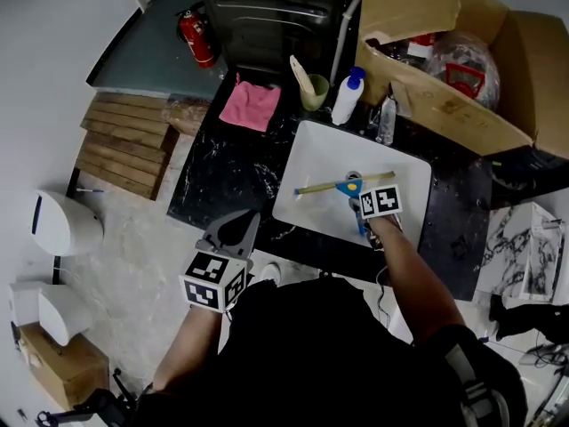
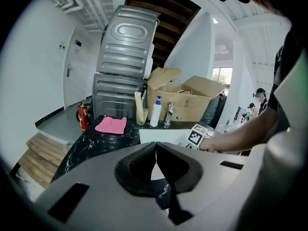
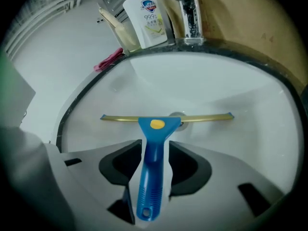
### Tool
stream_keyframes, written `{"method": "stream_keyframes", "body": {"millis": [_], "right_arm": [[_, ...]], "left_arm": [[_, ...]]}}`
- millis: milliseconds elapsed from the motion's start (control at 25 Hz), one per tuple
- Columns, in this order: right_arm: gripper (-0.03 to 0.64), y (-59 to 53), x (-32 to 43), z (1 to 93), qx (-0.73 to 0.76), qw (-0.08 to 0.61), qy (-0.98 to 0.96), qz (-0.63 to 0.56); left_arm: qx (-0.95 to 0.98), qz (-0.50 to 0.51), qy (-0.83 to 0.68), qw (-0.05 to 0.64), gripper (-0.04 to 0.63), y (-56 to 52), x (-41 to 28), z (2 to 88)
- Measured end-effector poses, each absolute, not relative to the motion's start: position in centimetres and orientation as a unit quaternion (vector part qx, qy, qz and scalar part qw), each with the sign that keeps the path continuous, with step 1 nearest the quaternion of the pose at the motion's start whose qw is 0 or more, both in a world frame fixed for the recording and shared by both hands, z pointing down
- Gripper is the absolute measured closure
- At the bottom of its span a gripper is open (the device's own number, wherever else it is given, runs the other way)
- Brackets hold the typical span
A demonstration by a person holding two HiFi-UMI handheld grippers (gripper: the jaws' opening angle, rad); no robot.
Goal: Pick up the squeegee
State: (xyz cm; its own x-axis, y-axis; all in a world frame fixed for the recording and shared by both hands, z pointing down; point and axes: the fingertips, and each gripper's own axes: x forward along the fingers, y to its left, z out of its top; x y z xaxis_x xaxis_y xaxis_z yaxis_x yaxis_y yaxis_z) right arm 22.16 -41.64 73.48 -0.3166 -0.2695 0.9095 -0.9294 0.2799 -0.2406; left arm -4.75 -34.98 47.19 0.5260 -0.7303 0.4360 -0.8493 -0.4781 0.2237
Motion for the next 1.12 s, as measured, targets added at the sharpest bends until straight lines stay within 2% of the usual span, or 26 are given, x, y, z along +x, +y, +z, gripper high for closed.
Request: {"method": "stream_keyframes", "body": {"millis": [600,800,920,1120], "right_arm": [[0.418,-42.4,21.2,76.6,0.424,0.398,-0.681,0.444],[0.445,-42.4,21.1,76.7,0.425,0.396,-0.684,0.441],[0.492,-42.1,21.0,77.0,0.426,0.395,-0.683,0.443],[0.497,-42.4,21.0,75.9,0.433,0.379,-0.688,0.441]], "left_arm": [[0.838,0.151,-0.482,0.207,0.578,-35.0,-4.8,46.7],[0.840,0.150,-0.480,0.205,0.578,-34.9,-4.6,46.5],[0.842,0.151,-0.475,0.206,0.578,-34.9,-4.5,46.6],[0.849,0.149,-0.466,0.200,0.578,-34.9,-4.5,46.3]]}}
